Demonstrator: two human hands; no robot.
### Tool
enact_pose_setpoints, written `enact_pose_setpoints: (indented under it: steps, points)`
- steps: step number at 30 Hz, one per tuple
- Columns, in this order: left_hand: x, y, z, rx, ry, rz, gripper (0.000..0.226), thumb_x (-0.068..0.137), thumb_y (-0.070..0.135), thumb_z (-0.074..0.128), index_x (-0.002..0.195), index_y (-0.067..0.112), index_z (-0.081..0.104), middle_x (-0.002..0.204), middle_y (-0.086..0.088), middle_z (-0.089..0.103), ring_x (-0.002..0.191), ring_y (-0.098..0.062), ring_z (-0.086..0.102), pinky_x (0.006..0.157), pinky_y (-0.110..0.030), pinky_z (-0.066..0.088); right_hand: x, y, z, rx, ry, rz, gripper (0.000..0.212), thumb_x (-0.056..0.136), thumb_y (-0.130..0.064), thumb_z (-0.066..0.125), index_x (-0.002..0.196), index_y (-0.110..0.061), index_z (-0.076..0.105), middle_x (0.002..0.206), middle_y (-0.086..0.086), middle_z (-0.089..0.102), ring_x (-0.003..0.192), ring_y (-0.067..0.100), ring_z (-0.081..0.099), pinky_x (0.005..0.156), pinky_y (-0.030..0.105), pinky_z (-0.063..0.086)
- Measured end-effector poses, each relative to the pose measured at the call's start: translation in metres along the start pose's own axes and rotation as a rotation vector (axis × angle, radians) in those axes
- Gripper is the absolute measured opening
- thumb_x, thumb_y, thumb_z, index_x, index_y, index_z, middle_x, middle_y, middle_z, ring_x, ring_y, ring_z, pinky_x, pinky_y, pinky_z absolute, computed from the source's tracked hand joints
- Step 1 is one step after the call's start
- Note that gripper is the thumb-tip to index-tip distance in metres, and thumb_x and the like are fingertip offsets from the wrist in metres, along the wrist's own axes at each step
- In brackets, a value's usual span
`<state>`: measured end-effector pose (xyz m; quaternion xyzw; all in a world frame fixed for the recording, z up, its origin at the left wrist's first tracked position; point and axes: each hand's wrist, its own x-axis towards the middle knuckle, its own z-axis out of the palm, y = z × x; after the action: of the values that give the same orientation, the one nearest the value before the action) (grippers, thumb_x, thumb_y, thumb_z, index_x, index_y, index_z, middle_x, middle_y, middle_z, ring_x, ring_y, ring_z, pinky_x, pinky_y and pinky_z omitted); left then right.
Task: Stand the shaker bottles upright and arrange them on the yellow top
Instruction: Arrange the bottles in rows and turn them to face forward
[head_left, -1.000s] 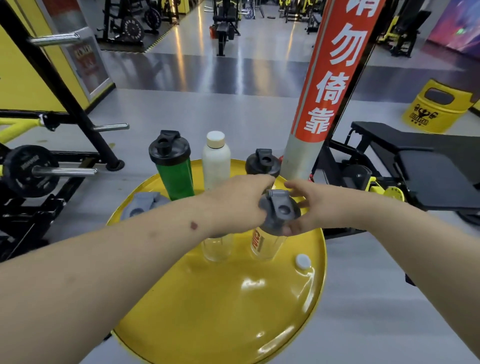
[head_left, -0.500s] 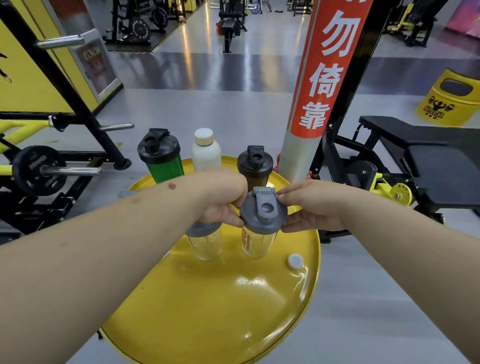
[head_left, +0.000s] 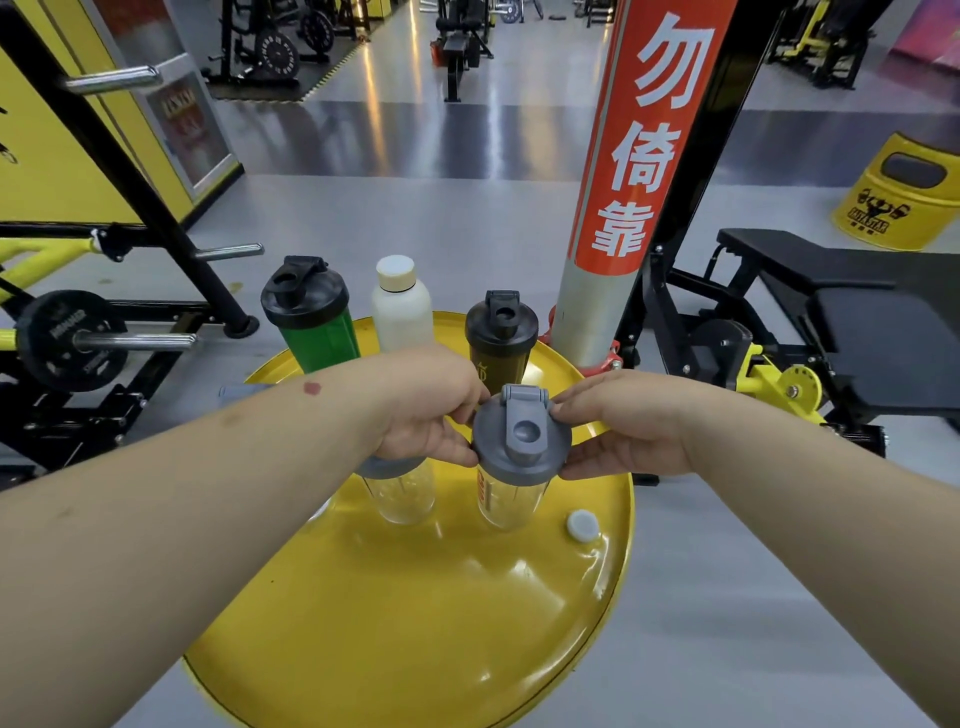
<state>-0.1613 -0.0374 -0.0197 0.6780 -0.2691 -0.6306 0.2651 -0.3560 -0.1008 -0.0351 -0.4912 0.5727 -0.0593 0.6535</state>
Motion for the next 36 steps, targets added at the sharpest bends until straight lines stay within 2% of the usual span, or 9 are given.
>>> enact_pose_setpoints:
  steps: [6, 9, 13, 16, 21, 23, 25, 28, 36]
  points:
    - [-0.001, 0.002, 0.0, 0.048, 0.006, -0.003, 0.058, 0.087, -0.015, 0.03, 0.141, 0.001, 0.044, 0.154, -0.025, 0.037, 0.131, -0.053, 0.048, 0.093, -0.048, 0.051, 0.006, -0.001, -0.002, -0.004, -0.021, 0.035, 0.03, 0.099, -0.011, 0.065, 0.129, -0.004, 0.064, 0.125, 0.016, 0.069, 0.097, 0.038, 0.078, 0.088, 0.052, 0.064]
    - [-0.005, 0.008, -0.002, 0.08, 0.039, 0.016, 0.059, 0.087, -0.015, 0.033, 0.144, 0.0, 0.043, 0.156, -0.026, 0.035, 0.131, -0.052, 0.049, 0.094, -0.047, 0.054, 0.008, -0.004, -0.003, -0.051, -0.026, 0.051, 0.036, 0.099, -0.016, 0.067, 0.133, -0.005, 0.061, 0.13, 0.015, 0.068, 0.112, 0.04, 0.072, 0.091, 0.056, 0.062]
    - [0.001, 0.024, -0.013, 0.087, 0.109, 0.092, 0.059, 0.09, -0.014, 0.035, 0.145, 0.004, 0.046, 0.152, -0.024, 0.041, 0.13, -0.043, 0.053, 0.1, -0.046, 0.053, 0.017, -0.018, -0.009, -0.157, 0.123, -0.038, 0.048, 0.1, -0.034, 0.065, 0.14, -0.009, 0.057, 0.129, 0.013, 0.067, 0.119, 0.036, 0.067, 0.101, 0.052, 0.058]
    - [0.015, 0.042, -0.018, 0.023, 0.161, 0.152, 0.056, 0.091, -0.013, 0.035, 0.142, 0.004, 0.05, 0.146, -0.023, 0.047, 0.13, -0.04, 0.054, 0.097, -0.042, 0.054, 0.035, -0.036, -0.012, -0.07, 0.223, -0.136, 0.054, 0.103, -0.039, 0.06, 0.145, -0.007, 0.049, 0.132, 0.016, 0.065, 0.119, 0.036, 0.065, 0.106, 0.052, 0.054]
    - [0.049, 0.058, -0.016, -0.056, 0.215, 0.113, 0.053, 0.09, -0.012, 0.036, 0.14, 0.003, 0.046, 0.144, -0.02, 0.046, 0.119, -0.037, 0.057, 0.084, -0.037, 0.052, 0.071, -0.056, -0.013, 0.132, 0.155, -0.149, 0.066, 0.104, -0.046, 0.053, 0.156, -0.012, 0.034, 0.159, 0.013, 0.048, 0.141, 0.041, 0.05, 0.117, 0.056, 0.042]
    - [0.058, 0.061, -0.015, -0.089, 0.225, 0.085, 0.056, 0.091, -0.014, 0.033, 0.144, 0.003, 0.04, 0.149, -0.02, 0.04, 0.122, -0.038, 0.057, 0.095, -0.039, 0.051, 0.081, -0.06, -0.013, 0.173, 0.163, -0.148, 0.068, 0.104, -0.048, 0.052, 0.158, -0.011, 0.033, 0.163, 0.012, 0.044, 0.145, 0.039, 0.046, 0.119, 0.056, 0.038]
    - [0.065, 0.063, -0.014, -0.152, 0.213, 0.039, 0.065, 0.092, -0.015, 0.031, 0.154, 0.002, 0.025, 0.164, -0.019, 0.024, 0.142, -0.04, 0.04, 0.11, -0.044, 0.044, 0.09, -0.061, -0.014, 0.206, 0.168, -0.143, 0.069, 0.105, -0.049, 0.05, 0.16, -0.012, 0.031, 0.165, 0.012, 0.04, 0.149, 0.038, 0.042, 0.121, 0.055, 0.035]
    - [0.076, 0.066, -0.015, -0.212, 0.215, 0.049, 0.068, 0.091, -0.017, 0.027, 0.156, 0.002, 0.02, 0.167, -0.016, 0.015, 0.149, -0.041, 0.026, 0.114, -0.047, 0.038, 0.098, -0.063, -0.018, 0.264, 0.125, -0.137, 0.07, 0.106, -0.049, 0.047, 0.163, -0.015, 0.026, 0.17, 0.008, 0.033, 0.153, 0.038, 0.035, 0.123, 0.055, 0.031]
    - [0.106, 0.063, -0.032, -0.144, 0.293, 0.022, 0.073, 0.07, -0.018, 0.03, 0.14, -0.002, 0.043, 0.15, -0.021, 0.046, 0.129, -0.044, 0.055, 0.098, -0.046, 0.054, 0.109, -0.063, -0.017, 0.333, 0.034, -0.134, 0.067, 0.109, -0.045, 0.042, 0.161, -0.005, 0.032, 0.167, 0.011, 0.036, 0.152, 0.04, 0.036, 0.124, 0.053, 0.031]
